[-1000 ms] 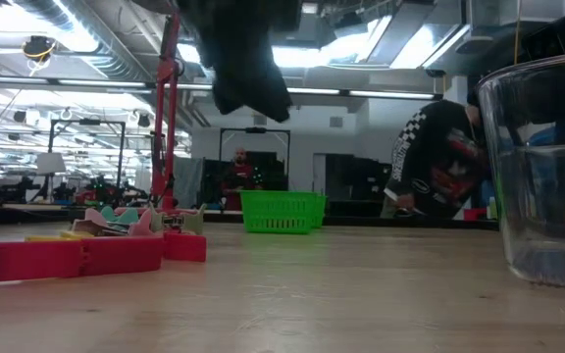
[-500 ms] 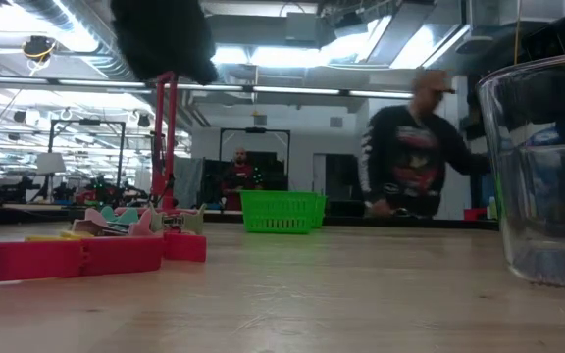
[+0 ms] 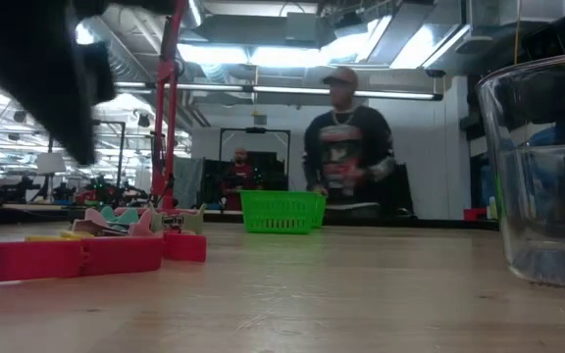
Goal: Pick and place Stapler, Stapler remover, tape
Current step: Put the bottom red stapler into the bottom green bin
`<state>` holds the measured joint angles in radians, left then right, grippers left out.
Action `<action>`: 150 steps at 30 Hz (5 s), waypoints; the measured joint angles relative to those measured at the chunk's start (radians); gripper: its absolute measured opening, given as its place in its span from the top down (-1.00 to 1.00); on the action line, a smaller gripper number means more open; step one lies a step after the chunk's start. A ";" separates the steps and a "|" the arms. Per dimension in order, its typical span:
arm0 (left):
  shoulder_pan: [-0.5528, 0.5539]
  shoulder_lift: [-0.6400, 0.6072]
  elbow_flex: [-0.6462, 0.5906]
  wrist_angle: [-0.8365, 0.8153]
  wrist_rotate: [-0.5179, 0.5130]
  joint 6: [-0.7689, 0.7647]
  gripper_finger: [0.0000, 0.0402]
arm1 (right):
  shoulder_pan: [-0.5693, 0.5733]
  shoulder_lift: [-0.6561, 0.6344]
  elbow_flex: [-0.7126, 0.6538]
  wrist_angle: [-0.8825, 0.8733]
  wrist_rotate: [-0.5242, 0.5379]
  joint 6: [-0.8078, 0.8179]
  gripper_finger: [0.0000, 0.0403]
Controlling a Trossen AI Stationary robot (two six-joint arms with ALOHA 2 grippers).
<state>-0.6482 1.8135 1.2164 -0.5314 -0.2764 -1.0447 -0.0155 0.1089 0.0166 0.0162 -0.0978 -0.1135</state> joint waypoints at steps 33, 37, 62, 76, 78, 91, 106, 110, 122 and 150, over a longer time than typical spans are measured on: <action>0.056 0.102 0.000 -0.039 0.202 -0.162 0.57 | 0.000 0.000 0.000 0.000 0.000 0.000 0.90; 0.055 0.118 0.001 -0.033 0.211 -0.154 0.57 | 0.000 0.000 0.000 0.000 0.000 0.000 0.89; 0.053 0.111 0.013 -0.015 0.220 -0.002 0.97 | 0.000 0.000 0.000 0.000 0.000 0.000 0.89; 0.054 0.108 0.123 -0.026 0.179 0.110 0.98 | 0.000 0.000 0.000 0.000 0.000 0.000 0.90; 0.054 0.104 0.138 -0.026 0.172 0.127 0.98 | 0.000 0.000 0.000 0.000 0.000 0.000 0.90; 0.095 0.020 0.157 -0.031 0.117 0.201 0.98 | 0.000 0.000 0.000 0.000 0.000 0.000 0.89; 0.192 -0.001 0.157 -0.026 0.140 0.335 0.98 | 0.000 0.000 0.000 0.000 0.000 0.000 0.89; 0.223 -0.001 0.157 -0.023 0.148 0.367 0.98 | 0.000 0.000 0.000 0.000 0.000 0.000 0.90; 0.343 -0.001 0.157 -0.022 0.197 0.495 0.98 | 0.000 0.000 0.000 0.000 0.000 0.000 0.89; 0.785 -0.027 0.157 0.081 0.235 0.687 0.98 | 0.000 0.000 0.000 0.000 0.000 0.000 0.89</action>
<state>0.1367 1.7866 1.3735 -0.4504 -0.0410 -0.3581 -0.0158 0.1093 0.0162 0.0158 -0.0975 -0.1135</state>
